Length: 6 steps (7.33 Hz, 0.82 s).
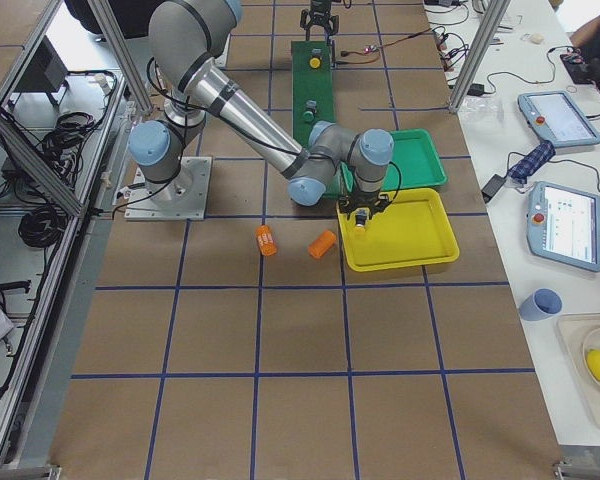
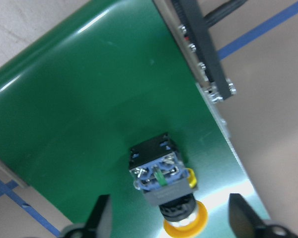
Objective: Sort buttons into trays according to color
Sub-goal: 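Open right gripper and return it to belt end while left lifts away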
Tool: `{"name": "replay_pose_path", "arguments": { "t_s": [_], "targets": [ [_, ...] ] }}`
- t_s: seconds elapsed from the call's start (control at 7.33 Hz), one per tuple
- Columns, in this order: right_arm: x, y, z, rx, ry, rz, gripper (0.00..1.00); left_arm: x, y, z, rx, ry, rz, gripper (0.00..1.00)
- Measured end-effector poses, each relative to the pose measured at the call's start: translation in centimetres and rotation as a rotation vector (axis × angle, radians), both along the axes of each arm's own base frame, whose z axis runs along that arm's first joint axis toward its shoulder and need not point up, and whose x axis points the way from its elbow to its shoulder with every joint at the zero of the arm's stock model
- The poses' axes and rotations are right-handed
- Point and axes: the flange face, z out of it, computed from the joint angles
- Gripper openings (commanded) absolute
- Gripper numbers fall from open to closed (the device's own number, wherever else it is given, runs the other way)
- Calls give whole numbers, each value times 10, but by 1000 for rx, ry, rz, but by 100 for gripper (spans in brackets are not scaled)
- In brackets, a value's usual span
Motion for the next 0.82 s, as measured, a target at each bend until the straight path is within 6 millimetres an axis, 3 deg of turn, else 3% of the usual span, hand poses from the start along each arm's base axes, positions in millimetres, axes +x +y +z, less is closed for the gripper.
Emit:
{"name": "replay_pose_path", "arguments": {
  "t_s": [0.14, 0.41, 0.82],
  "targets": [
    [2, 4, 8, 5, -5, 1, 100, 2, -4, 30, -36, -2, -22, 100],
    [21, 30, 35, 64, -55, -6, 100, 10, -4, 86, -122, -49, -132, 100],
    [74, 89, 44, 118, -106, -19, 100, 25, 12, 147, -125, -199, -332, 100]
  ]
}}
